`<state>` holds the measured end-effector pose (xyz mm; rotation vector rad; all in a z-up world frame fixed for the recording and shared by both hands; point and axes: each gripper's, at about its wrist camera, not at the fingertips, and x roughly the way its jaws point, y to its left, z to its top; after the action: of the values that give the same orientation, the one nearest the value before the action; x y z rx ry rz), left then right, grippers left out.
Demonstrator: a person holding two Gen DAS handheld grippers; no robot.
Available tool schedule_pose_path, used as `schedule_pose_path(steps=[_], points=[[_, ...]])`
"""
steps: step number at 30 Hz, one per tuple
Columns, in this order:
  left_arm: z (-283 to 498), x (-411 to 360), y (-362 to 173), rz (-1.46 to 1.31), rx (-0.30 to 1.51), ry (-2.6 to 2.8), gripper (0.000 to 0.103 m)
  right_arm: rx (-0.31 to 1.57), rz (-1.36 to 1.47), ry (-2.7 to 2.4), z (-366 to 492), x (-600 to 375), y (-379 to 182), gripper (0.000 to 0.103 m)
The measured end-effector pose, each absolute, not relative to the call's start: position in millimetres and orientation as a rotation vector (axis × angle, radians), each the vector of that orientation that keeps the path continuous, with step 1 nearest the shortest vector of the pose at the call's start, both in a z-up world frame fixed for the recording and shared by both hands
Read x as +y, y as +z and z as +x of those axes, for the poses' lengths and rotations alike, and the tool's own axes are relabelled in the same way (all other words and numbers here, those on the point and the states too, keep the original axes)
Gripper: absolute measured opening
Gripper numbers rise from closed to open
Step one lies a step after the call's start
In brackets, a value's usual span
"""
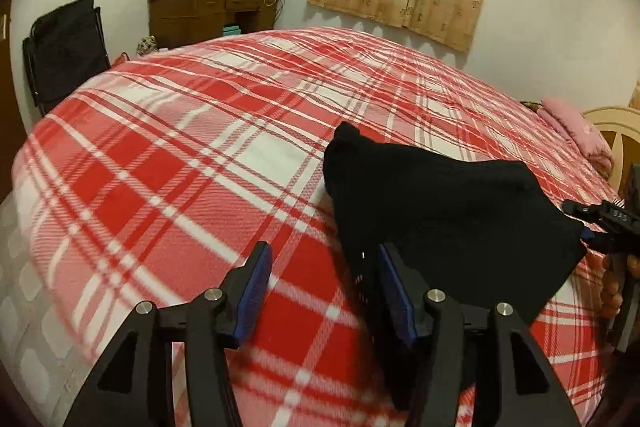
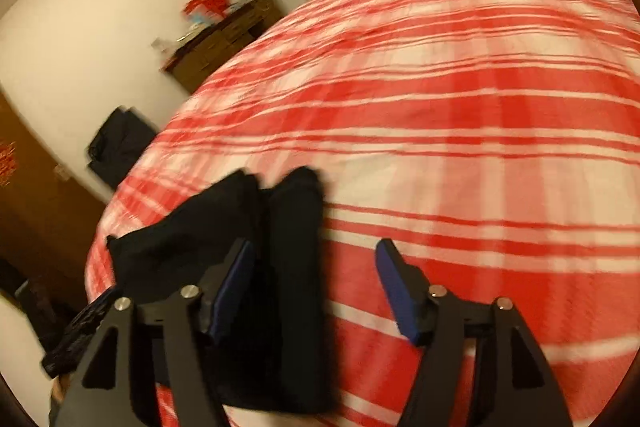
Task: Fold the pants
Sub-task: 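Release the folded pants and lift both grippers away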
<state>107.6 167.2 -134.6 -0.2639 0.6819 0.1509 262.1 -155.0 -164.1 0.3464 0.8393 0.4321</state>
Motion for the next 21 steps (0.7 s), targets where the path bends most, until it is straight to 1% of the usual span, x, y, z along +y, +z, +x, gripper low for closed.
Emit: schedule_pose_path(steps=[4,6,8,10,12,15,18,21], points=[[91,148,-113,-0.178,0.645,0.152,0.056,0.836,0.464,0.390,243,-189,-163,0.074],[81,138,-100,-0.152,0.626,0.150,0.058,0.825,0.466,0.373,226,-197,-156,0.075],[72,130,-87,-0.142,0.602,0.161,0.068,0.801,0.443,0.364,207,-199,-143,0.077],[61,123,-72,-0.133,0.563,0.174,0.070,0.776,0.425,0.373,191,-196,-130,0.080],[48,117,-54,-0.115,0.531,0.196,0.071,0.736,0.386,0.384,170,-188,-110,0.082],[32,112,-37,-0.107,0.491,0.212,0.072,0.666,0.334,0.398,141,-173,-88,0.091],[16,102,-21,-0.090,0.451,0.199,0.073,0.577,0.200,0.438,102,-146,-60,0.093],[2,93,-11,-0.072,0.417,0.167,0.079,0.466,0.068,0.414,69,-126,-36,0.098]])
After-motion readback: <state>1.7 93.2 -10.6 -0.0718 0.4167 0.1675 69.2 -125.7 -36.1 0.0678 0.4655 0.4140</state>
